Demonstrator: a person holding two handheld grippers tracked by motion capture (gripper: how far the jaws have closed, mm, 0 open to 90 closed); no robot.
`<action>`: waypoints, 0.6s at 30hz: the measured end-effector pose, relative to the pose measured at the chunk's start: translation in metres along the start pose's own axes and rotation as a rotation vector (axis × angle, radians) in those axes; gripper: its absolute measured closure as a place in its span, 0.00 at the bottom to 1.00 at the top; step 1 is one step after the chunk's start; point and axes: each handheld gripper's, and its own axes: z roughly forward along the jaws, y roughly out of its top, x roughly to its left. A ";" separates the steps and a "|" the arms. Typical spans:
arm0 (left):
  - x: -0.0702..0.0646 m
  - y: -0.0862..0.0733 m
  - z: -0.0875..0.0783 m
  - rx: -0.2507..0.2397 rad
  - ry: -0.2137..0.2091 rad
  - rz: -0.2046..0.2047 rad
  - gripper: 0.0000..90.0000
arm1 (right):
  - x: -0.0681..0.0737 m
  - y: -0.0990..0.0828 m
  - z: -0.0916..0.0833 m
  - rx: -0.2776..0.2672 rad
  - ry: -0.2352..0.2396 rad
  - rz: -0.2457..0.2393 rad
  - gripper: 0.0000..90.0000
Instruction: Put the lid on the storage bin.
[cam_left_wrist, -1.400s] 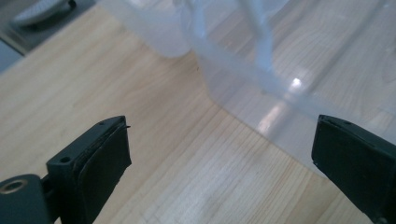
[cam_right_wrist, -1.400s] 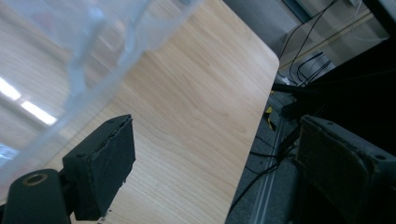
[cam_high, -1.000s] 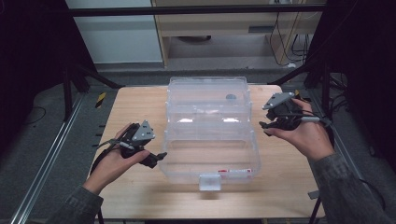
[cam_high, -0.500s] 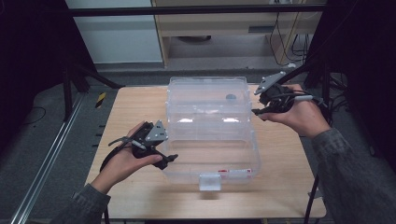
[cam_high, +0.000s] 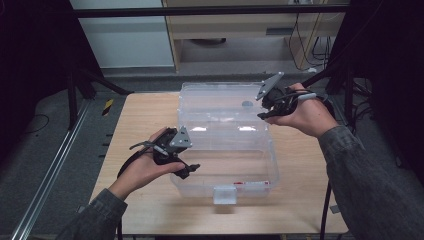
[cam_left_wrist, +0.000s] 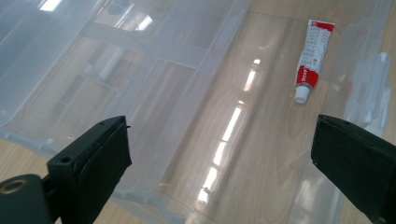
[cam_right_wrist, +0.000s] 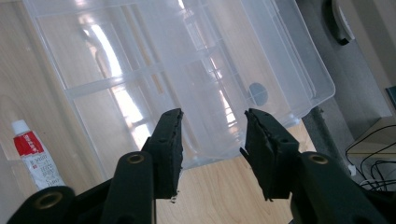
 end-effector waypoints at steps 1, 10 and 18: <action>-0.001 0.001 0.000 0.008 -0.008 0.004 0.04 | 0.000 0.001 0.001 0.004 0.003 -0.009 0.65; -0.011 0.000 -0.003 0.028 -0.022 0.038 0.04 | 0.005 0.010 0.011 0.032 0.042 -0.064 0.72; -0.017 -0.006 0.002 0.059 -0.054 0.047 0.05 | 0.006 0.017 0.024 0.065 0.051 -0.086 0.75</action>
